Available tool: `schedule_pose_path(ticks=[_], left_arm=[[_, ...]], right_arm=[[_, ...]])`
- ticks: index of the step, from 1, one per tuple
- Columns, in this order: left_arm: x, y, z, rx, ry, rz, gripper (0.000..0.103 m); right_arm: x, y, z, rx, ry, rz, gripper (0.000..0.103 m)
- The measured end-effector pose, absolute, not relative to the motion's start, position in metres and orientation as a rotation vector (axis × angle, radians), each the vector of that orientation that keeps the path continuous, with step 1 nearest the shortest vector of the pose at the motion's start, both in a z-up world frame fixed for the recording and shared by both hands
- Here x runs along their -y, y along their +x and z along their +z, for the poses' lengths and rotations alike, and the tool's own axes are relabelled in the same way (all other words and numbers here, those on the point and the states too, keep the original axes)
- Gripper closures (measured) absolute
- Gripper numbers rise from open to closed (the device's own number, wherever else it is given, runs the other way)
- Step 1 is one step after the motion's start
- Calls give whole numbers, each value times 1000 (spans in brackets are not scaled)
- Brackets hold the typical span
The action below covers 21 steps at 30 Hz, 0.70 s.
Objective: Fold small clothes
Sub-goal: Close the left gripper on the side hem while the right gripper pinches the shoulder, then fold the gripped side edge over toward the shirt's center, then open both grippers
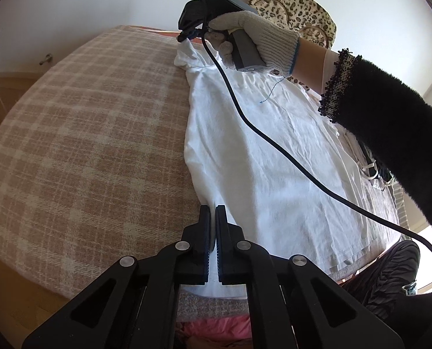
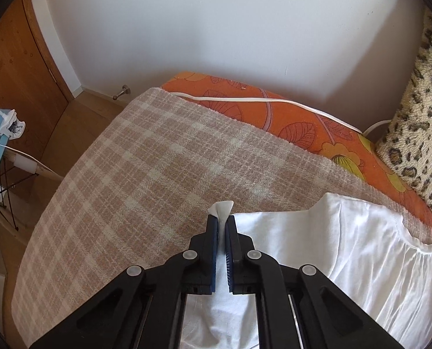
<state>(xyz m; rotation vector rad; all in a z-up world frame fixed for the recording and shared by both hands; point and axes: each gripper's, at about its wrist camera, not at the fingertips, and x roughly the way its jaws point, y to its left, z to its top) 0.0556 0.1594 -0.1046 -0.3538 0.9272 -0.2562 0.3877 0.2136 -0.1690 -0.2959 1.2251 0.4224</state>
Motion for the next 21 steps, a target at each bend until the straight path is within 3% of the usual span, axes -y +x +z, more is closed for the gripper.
schedule_pose_path(ticks=[21], left_arm=[[-109,53,-80,-875,-271,-432,101]], right_arm=[[-121,393,-90,-1095,-230,326,101]])
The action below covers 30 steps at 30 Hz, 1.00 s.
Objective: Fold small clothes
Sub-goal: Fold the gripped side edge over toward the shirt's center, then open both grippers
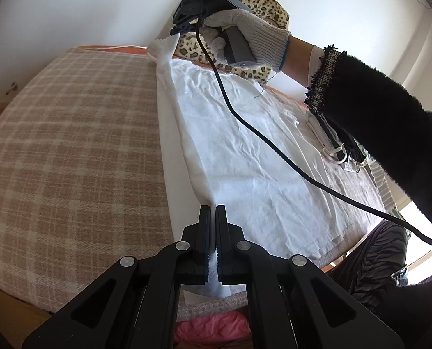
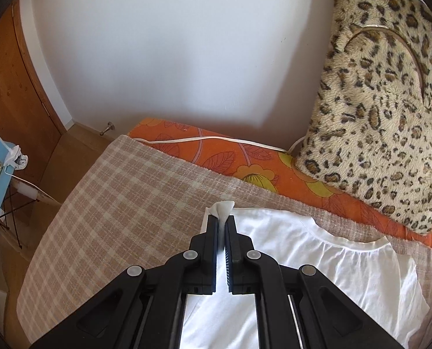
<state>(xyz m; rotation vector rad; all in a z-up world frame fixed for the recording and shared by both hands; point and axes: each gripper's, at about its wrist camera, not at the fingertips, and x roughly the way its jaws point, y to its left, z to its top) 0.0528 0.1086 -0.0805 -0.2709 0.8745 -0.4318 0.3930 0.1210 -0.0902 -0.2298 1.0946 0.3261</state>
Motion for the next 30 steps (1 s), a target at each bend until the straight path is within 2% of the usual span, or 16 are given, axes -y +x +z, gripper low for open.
schedule_pose_path(ticks=[10,21,22,24,27,28,30], left_arm=[[-62,58,-82,-893,-174,-527,101],[-33,64,-96,-955,-143,-574,101],[-30,64,-97,-962,-143,-588,99],[-24,63,-96,-975,-129,-623,84],[-13,55,-90,-952,-92,-673,70],[-13,53,-87,-938,-76,-677,69],[-16,51,-83,-922,-79,-672,69]], right_arm=[[-40,380,-74,-1042,-203,196,101],[15,375,-113,-1123,-168,103,101],[18,375,-116,-1126,-167,101,101],[23,375,-122,-1132,-160,101,101],[25,375,-131,-1152,-174,107,100],[25,375,-133,-1154,-201,92,97],[26,374,-137,-1151,-247,66,82]])
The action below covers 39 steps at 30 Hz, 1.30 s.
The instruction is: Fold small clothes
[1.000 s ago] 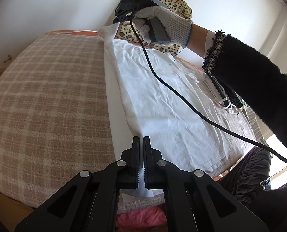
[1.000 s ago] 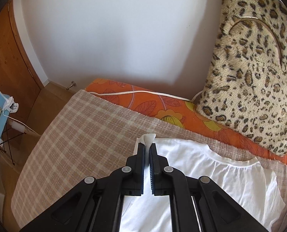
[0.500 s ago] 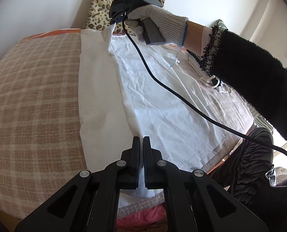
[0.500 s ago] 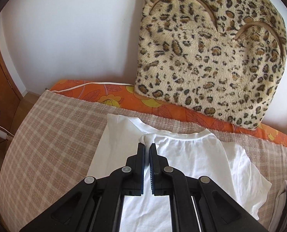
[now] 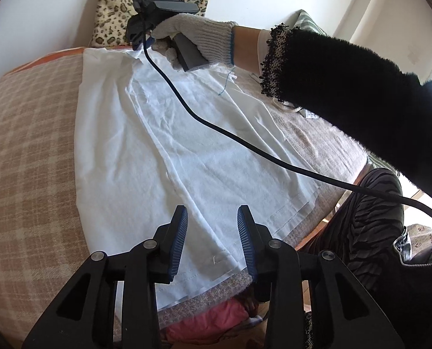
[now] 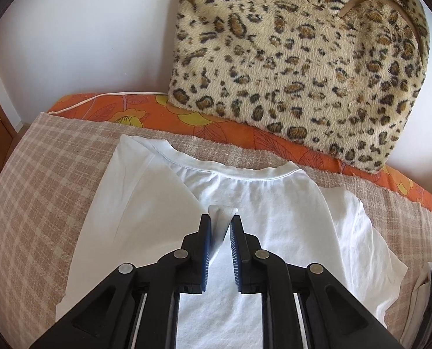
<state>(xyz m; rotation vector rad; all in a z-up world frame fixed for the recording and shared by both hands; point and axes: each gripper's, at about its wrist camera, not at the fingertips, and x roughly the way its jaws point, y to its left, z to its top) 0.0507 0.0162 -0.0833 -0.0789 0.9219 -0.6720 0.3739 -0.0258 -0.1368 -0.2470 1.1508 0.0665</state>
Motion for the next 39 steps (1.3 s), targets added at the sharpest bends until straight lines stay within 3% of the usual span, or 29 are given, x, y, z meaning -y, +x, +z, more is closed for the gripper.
schedule_pose_path(ticks=[1,9,15,19,26,39], left_arm=[[-21,51,-82,-920,-97,-667,69],[-64,61,-75,-873,-197,-527,69],[-55,57,-63,-807,-107,-507,69],[-44,54,-62,-791,-51,-503,69],[-16,49,-60,-774,25,-530,69],[97,25,-60,-750,211,-755,69]], right_arm=[[27,372,-136,-1140,-278,42,74],[77,350,-111,-1095,-189,58,72],[115,321,-60,-1051,-68,100,68],[147,297,-30,-1028,24,111,59],[201,246,-7,-988,100,105,50],[288,181,10,-953,121,74,49]])
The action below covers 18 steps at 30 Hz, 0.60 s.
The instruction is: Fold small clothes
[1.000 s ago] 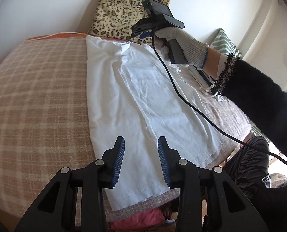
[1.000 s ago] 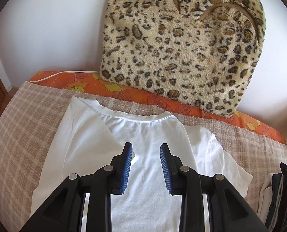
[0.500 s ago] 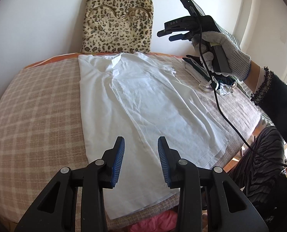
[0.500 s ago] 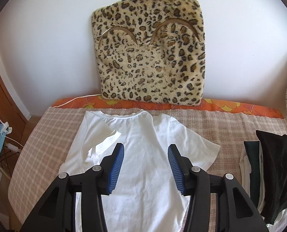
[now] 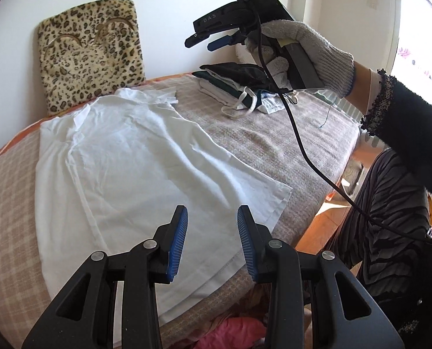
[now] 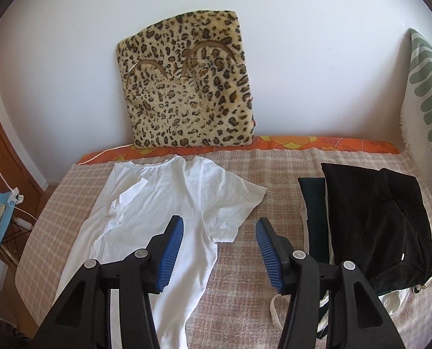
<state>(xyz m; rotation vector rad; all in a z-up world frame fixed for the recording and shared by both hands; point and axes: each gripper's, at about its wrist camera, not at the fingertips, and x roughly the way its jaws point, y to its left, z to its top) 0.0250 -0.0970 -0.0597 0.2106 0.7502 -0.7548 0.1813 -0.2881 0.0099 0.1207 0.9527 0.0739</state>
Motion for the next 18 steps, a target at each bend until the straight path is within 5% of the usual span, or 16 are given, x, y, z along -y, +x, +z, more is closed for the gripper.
schedule_pose_path(ticks=[3,6,8,18], left_arm=[[118,22,-65,-768,239,-775,67],[134,20,-70,-789,242,-796,43],[143,21,-73,-801,242,-811,42],[183,24,-87,-839,275,-864,42]], right_arm=[[300,175,11,-945,106,55,49],[312,171,11,-947,107,39,41],[319,167,12,-932,106,24,27],[343,162,6,-924,141,-5,22]])
